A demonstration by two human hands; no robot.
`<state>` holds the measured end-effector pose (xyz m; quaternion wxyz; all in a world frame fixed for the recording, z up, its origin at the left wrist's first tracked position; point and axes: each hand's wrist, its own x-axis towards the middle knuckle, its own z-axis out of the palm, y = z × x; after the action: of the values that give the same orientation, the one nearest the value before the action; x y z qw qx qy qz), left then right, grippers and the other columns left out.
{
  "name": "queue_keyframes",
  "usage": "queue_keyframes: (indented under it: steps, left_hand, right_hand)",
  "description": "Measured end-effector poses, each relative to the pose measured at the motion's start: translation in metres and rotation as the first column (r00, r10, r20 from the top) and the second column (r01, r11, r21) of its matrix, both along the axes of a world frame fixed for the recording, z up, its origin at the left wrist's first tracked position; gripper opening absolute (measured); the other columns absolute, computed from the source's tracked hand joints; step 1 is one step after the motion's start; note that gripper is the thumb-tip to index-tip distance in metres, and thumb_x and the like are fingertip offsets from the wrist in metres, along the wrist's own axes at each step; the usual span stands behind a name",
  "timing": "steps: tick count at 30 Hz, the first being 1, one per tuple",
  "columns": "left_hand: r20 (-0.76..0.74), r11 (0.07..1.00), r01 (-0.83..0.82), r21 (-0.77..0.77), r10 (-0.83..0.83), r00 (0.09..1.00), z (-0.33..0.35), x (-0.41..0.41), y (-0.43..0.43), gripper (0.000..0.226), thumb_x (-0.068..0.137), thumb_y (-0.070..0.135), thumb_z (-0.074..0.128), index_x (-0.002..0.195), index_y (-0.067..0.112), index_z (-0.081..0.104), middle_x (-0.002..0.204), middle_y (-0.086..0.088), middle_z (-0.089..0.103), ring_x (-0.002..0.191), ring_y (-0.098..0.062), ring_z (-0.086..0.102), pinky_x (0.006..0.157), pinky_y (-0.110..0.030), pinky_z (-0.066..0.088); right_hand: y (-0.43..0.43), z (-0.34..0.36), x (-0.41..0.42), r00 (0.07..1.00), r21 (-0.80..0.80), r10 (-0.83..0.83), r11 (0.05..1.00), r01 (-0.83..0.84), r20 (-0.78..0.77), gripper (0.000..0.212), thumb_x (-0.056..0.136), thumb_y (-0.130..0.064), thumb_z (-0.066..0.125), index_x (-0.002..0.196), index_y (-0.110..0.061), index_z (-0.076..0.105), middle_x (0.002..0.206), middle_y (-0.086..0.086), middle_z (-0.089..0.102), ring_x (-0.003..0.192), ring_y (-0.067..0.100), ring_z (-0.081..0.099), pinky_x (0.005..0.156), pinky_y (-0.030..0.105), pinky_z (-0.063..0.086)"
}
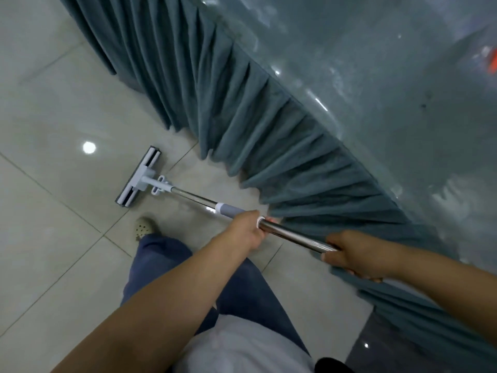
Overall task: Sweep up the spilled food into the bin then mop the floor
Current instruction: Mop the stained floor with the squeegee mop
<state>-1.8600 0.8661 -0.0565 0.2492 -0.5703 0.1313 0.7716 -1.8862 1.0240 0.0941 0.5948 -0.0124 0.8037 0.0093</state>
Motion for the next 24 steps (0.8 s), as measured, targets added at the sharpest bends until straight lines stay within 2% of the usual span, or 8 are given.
queue_keyframes:
  steps: [2,5,8,10,13,18,20,24]
  left_hand:
    - [-0.009,1.000,-0.012,0.011,0.012,1.000,-0.004,-0.005,-0.019,0.018,0.098,0.001,0.041,0.113,0.010,0.036,0.077,-0.013,0.044,0.058,-0.019,0.046,0.044,-0.026,0.052]
    - [-0.017,1.000,-0.007,0.015,0.008,1.000,-0.006,-0.013,-0.056,0.014,0.096,-0.003,0.041,0.106,0.005,0.037,0.079,-0.013,0.044,0.059,-0.019,0.046,0.064,-0.033,0.052]
    - [0.001,1.000,-0.007,-0.013,0.007,1.000,-0.016,-0.017,-0.111,0.015,0.095,-0.002,0.043,0.108,0.004,0.038,0.080,-0.013,0.045,0.059,-0.020,0.048,0.070,-0.036,0.053]
    - [0.005,0.999,-0.016,-0.036,0.016,1.000,-0.023,-0.021,-0.155,0.016,0.096,0.001,0.044,0.110,0.004,0.038,0.080,-0.013,0.046,0.060,-0.020,0.049,0.060,-0.036,0.056]
    - [0.009,0.994,-0.041,-0.099,0.042,0.999,-0.042,-0.028,-0.230,0.025,0.096,0.002,0.044,0.121,0.005,0.037,0.079,-0.013,0.046,0.059,-0.019,0.049,0.039,-0.029,0.053]
    - [-0.001,0.958,-0.138,-0.252,0.142,0.990,-0.073,-0.040,-0.373,0.037,0.096,0.000,0.043,0.132,0.001,0.034,0.079,-0.012,0.042,0.056,-0.018,0.045,0.042,-0.026,0.053]
    - [-0.014,0.925,-0.181,-0.334,0.188,0.982,-0.084,-0.042,-0.429,0.028,0.096,0.001,0.045,0.123,0.005,0.038,0.079,-0.012,0.042,0.057,-0.018,0.045,0.042,-0.024,0.053]
    - [-0.037,0.854,-0.251,-0.457,0.263,0.964,-0.097,-0.042,-0.527,0.010,0.097,0.005,0.047,0.103,0.001,0.040,0.075,-0.010,0.044,0.059,-0.017,0.047,0.042,-0.024,0.053]
  right_hand:
    - [-0.020,-0.001,-0.008,1.000,0.002,0.026,1.000,-0.026,-0.014,0.026,0.096,-0.038,0.050,0.076,-0.022,0.046,0.062,0.003,0.049,0.032,0.004,0.040,0.035,0.020,0.037]
    - [-0.062,0.004,-0.018,1.000,-0.005,0.001,1.000,-0.001,-0.005,0.028,0.097,-0.036,0.049,0.077,-0.017,0.045,0.059,0.001,0.047,0.025,0.002,0.039,0.032,0.017,0.034]
    - [-0.116,-0.003,-0.022,0.998,-0.012,-0.061,0.998,0.062,0.030,0.024,0.098,-0.034,0.048,0.085,-0.014,0.047,0.061,0.001,0.045,0.024,0.001,0.037,0.030,0.015,0.031]
    - [-0.154,-0.018,-0.025,0.996,-0.023,-0.082,0.996,0.083,0.042,0.025,0.097,-0.035,0.048,0.088,-0.012,0.049,0.059,0.002,0.045,0.026,0.001,0.036,0.031,0.019,0.033]
    - [-0.223,-0.049,-0.032,0.995,-0.070,-0.087,0.993,0.090,0.051,0.027,0.097,-0.036,0.049,0.093,-0.009,0.050,0.060,0.004,0.045,0.034,0.007,0.038,0.034,0.021,0.033]
    - [-0.368,-0.090,-0.045,0.994,-0.167,-0.074,0.982,0.086,0.075,0.026,0.098,-0.035,0.047,0.091,-0.010,0.048,0.066,0.004,0.046,0.046,0.013,0.040,0.037,0.021,0.034]
    - [-0.428,-0.105,-0.049,0.991,-0.211,-0.092,0.971,0.111,0.096,0.025,0.098,-0.034,0.047,0.092,-0.010,0.048,0.068,0.006,0.047,0.047,0.014,0.041,0.040,0.022,0.035]
    - [-0.537,-0.128,-0.052,0.993,-0.256,-0.063,0.963,0.086,0.096,0.037,0.098,-0.033,0.047,0.113,0.000,0.051,0.078,0.015,0.051,0.048,0.019,0.042,0.044,0.028,0.039]
